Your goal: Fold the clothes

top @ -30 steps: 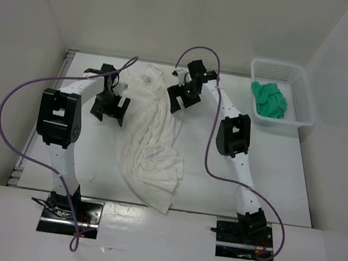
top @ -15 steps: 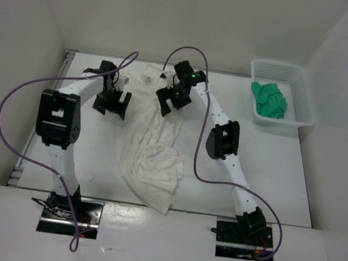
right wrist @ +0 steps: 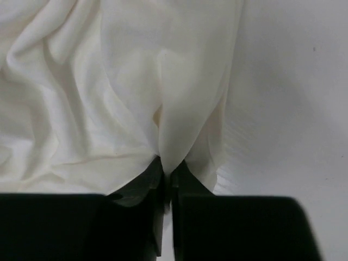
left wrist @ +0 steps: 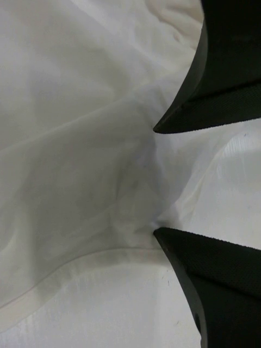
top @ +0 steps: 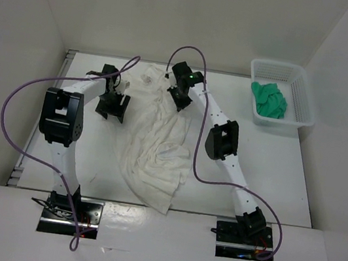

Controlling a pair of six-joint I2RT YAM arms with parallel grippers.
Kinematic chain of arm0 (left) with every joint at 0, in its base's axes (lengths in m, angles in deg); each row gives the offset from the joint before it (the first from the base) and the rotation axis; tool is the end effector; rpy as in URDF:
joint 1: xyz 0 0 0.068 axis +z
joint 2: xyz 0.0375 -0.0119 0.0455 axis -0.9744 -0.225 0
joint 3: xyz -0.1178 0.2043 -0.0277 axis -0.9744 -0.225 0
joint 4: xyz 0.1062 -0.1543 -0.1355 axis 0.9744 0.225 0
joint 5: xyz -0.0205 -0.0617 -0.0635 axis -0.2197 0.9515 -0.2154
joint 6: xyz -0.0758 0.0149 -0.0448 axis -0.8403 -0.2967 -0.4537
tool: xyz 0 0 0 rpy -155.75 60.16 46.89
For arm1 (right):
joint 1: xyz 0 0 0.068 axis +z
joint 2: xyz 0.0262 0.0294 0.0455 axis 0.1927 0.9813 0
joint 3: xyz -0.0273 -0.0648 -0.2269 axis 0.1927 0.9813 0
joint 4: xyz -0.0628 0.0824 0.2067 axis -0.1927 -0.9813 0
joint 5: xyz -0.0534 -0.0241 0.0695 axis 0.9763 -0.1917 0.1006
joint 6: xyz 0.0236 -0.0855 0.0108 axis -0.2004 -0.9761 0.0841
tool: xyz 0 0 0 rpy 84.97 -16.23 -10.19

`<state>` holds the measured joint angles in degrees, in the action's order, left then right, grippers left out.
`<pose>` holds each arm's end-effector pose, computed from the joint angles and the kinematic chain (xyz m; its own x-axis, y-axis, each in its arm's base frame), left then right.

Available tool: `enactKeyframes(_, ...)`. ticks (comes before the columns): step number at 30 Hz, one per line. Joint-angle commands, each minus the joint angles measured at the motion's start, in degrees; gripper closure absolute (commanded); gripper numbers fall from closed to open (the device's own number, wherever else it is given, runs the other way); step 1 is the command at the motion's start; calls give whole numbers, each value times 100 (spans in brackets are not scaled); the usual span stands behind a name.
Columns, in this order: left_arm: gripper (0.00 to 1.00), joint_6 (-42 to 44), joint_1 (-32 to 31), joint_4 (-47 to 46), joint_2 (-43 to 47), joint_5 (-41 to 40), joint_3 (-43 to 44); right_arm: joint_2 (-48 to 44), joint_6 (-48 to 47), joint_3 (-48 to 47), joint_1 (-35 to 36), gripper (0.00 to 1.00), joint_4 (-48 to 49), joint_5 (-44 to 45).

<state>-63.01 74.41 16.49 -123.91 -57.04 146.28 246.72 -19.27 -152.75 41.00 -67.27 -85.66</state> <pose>0.3831 -0.0247 0.1117 -0.9487 0.0385 -0.3139 0.0697 0.9936 -0.0887 0.4414 0.2544 0.1133 -0.7030 -0.5800 -0.4116 -0.6160 0.7858 -0.0553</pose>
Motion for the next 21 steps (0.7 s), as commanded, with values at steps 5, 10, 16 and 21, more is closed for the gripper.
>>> enactKeyframes(5,39,60,-31,114,-474,-88,74,-185,-1,434,-220,100,-183,675)
enactKeyframes(10,40,175,-31,168,-754,-326,443,-572,-1,961,-773,100,-254,553)
enactKeyframes(16,40,236,-84,466,-1361,-239,1445,-2249,-177,3988,-1257,99,1752,973)
enactKeyframes(21,40,306,-136,720,-1809,-370,2262,-3210,-335,5953,-1319,96,2602,1563)
